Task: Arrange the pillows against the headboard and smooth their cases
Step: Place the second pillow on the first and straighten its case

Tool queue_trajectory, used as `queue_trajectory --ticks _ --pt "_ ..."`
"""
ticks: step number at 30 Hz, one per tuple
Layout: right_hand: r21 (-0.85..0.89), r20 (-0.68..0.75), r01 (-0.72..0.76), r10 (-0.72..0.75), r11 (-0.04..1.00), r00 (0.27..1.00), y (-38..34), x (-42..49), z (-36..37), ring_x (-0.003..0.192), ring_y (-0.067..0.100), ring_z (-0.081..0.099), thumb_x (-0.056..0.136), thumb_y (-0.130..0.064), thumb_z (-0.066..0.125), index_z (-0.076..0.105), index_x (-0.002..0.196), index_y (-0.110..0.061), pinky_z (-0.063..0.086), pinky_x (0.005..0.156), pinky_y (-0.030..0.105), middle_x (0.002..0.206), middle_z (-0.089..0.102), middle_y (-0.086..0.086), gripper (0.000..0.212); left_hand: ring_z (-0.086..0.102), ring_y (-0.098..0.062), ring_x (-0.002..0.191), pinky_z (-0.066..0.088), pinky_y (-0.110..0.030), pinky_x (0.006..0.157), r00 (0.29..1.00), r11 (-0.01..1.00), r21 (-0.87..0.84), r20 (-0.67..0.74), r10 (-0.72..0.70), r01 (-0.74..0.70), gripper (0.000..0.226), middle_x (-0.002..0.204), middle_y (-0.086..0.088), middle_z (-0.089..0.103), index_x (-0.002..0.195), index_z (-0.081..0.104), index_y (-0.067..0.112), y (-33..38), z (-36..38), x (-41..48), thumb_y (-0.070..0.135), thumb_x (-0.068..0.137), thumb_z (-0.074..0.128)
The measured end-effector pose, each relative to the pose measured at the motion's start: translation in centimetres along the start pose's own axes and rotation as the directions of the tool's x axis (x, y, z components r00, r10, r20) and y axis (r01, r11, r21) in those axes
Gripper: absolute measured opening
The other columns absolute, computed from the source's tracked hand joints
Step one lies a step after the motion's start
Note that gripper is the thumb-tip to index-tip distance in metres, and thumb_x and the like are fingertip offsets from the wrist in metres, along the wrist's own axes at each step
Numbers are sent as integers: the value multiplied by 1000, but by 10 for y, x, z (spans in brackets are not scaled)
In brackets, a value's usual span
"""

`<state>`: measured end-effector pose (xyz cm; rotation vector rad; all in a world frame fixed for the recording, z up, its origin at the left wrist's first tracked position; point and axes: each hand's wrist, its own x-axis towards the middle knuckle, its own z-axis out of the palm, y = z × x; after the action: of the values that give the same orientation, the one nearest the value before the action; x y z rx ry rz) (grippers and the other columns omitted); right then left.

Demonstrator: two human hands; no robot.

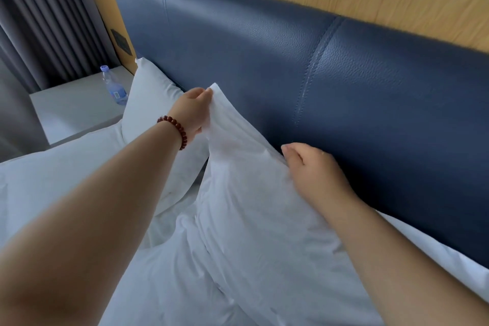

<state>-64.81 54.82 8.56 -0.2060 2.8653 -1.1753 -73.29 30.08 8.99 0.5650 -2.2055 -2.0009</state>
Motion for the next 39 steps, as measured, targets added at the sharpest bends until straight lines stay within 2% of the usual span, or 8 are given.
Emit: queue_trajectory --ticks 6,12,17,22,26,32,36,39 --pt "153 -72 -50 62 987 996 -7 12 21 80 25 64 96 -39 55 71 85 -11 52 72 35 78 71 2 34 68 -20 102 56 -36 88 981 949 -307 194 -10 71 25 114 -8 70 110 66 14 -8 -20 -5 28 103 47" --pt "371 89 -81 52 925 995 -19 21 24 74 15 69 85 -38 73 75 85 -18 56 73 33 78 73 -3 20 65 -24 111 52 -38 97 975 942 -325 221 -13 86 33 124 -11 67 125 61 9 -7 -30 -7 29 102 49" --pt "331 -132 44 0 943 991 -20 29 29 57 18 43 92 -31 64 60 73 -4 40 56 32 58 52 2 34 67 -20 94 55 -33 83 991 962 -265 131 -26 60 24 107 -8 70 111 66 12 -7 -31 -7 30 101 52" --pt "479 -41 -217 268 851 963 -20 45 38 55 20 44 97 -32 56 42 61 -13 33 55 28 59 42 2 42 69 -17 84 56 -31 70 995 989 -107 -1 -101 101 15 95 -4 72 99 69 15 -4 -29 -2 28 96 61" --pt "506 27 -312 346 804 938 -14 49 43 72 26 67 96 -31 57 58 69 -11 41 60 26 63 59 1 33 70 -22 94 59 -39 82 987 987 -31 -18 -160 160 13 104 -8 72 96 69 15 -8 -26 1 27 90 70" --pt "512 54 -365 395 777 917 1 40 48 71 24 61 95 -30 58 68 84 -5 49 68 32 74 66 7 29 71 -22 92 59 -39 81 982 979 -76 33 -188 190 29 104 -10 72 109 69 8 -22 -17 0 24 85 76" --pt "477 42 -371 402 797 915 5 37 49 72 26 64 96 -29 58 69 85 -8 54 71 35 79 71 9 25 66 -16 86 53 -30 84 990 946 293 -77 -120 137 29 101 -2 72 105 71 19 -27 -14 -3 35 82 77" --pt "458 36 -368 396 809 917 10 35 48 66 24 58 94 -29 60 62 72 -6 48 65 33 68 65 5 32 60 -19 110 42 -26 93 956 779 615 -135 260 -125 38 121 0 64 124 63 18 -20 -13 -14 34 89 67"
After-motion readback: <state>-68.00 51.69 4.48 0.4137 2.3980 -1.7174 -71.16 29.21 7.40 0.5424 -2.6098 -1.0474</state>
